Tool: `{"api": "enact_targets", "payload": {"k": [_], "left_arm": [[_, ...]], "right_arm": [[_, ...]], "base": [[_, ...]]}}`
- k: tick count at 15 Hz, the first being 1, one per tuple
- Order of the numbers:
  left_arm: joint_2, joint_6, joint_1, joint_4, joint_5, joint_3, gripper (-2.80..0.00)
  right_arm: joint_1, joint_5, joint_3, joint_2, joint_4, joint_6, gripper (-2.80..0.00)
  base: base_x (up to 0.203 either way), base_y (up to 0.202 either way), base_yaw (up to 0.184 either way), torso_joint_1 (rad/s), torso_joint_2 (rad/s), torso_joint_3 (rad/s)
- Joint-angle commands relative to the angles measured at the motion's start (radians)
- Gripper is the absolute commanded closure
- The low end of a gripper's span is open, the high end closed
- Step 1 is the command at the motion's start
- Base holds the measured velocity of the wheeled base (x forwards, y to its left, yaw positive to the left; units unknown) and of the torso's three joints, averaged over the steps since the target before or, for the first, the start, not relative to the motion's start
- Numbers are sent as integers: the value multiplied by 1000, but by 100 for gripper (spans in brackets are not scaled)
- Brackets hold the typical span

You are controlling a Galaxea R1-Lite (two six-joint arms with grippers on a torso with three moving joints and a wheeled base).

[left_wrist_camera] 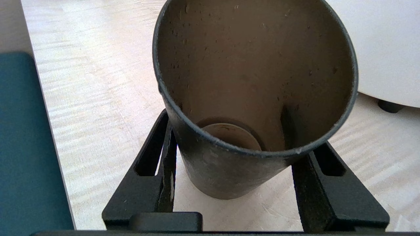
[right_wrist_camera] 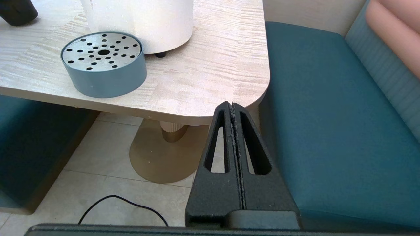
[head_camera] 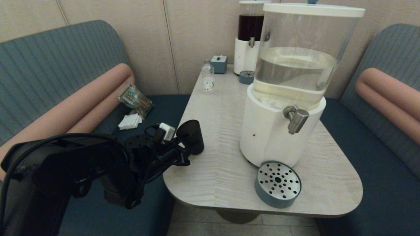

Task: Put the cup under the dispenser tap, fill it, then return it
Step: Place the cup next to the water dispenser

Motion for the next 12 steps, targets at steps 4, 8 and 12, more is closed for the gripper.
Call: {"api": "enact_targets", "payload": {"k": [4, 8, 12], "left_arm": [[5, 3, -2, -3, -2, -1, 0], [-1, 3, -2, -3, -2, -2, -280], [-23, 3, -2, -3, -3, 8, -280]], "right_arm": [[0, 0, 14, 0, 0, -1, 0], [0, 0, 14, 0, 0, -1, 0], [0, 0, 14, 0, 0, -1, 0]], "base": [[0, 0, 0, 0, 0, 0], [0, 0, 0, 0, 0, 0], [0, 0, 0, 0, 0, 0]]}}
